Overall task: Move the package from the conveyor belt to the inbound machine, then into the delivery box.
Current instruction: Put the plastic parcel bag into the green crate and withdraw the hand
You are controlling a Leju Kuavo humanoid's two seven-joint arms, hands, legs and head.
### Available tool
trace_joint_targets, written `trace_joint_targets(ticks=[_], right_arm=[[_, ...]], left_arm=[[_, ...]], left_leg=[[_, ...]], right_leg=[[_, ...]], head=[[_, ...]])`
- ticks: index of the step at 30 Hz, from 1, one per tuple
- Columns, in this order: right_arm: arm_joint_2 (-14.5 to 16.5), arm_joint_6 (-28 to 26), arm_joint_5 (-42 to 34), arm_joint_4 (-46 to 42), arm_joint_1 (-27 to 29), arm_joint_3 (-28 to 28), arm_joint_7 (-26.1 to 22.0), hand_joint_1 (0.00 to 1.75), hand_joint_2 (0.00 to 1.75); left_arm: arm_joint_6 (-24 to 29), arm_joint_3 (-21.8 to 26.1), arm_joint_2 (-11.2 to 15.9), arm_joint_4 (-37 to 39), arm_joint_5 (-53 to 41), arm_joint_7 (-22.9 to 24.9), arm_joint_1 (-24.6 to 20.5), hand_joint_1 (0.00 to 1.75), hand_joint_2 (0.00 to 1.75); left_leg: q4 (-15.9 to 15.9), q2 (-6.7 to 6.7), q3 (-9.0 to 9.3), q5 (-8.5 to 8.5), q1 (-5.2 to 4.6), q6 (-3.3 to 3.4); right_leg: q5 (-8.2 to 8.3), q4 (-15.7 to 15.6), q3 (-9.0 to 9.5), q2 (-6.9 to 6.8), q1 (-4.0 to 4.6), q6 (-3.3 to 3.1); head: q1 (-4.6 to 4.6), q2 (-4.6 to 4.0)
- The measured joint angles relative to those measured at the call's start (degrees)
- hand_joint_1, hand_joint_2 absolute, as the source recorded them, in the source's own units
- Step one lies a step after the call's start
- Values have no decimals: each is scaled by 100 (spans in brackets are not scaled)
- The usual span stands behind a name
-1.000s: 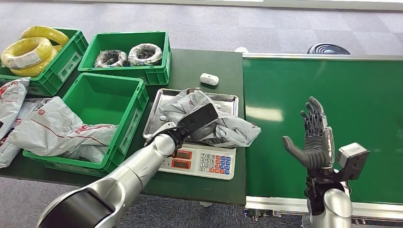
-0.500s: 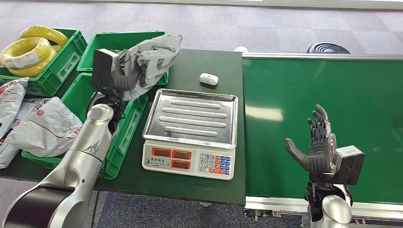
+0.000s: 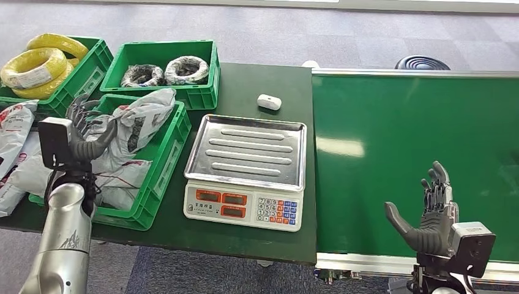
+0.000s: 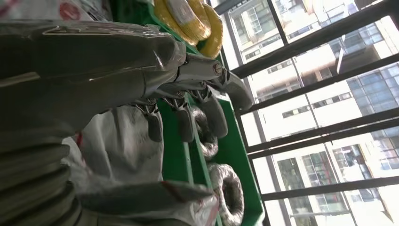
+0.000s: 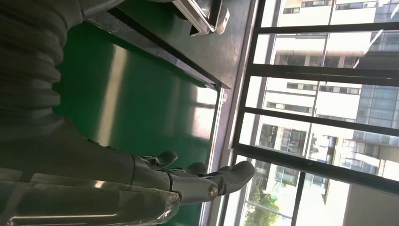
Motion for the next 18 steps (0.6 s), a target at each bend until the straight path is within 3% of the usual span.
trace_joint_targets(ticks=[11, 18], right_arm=[[23, 13, -55, -68, 254, -95, 1, 0, 175], [41, 55, -97, -132, 414, -155, -1, 0, 175]], left_arm=[[19, 591, 228, -320, -157, -87, 918, 0, 175], [-14, 653, 156, -1457, -8, -473, 1684, 0, 175]], left_leg=[[-1, 1, 0, -1, 0, -1], [-1, 0, -1, -4, -1, -1]], right_leg=[[-2, 0, -1, 1, 0, -1], [-3, -3, -6, 1, -2, -1]], head=[[0, 0], [0, 0]])
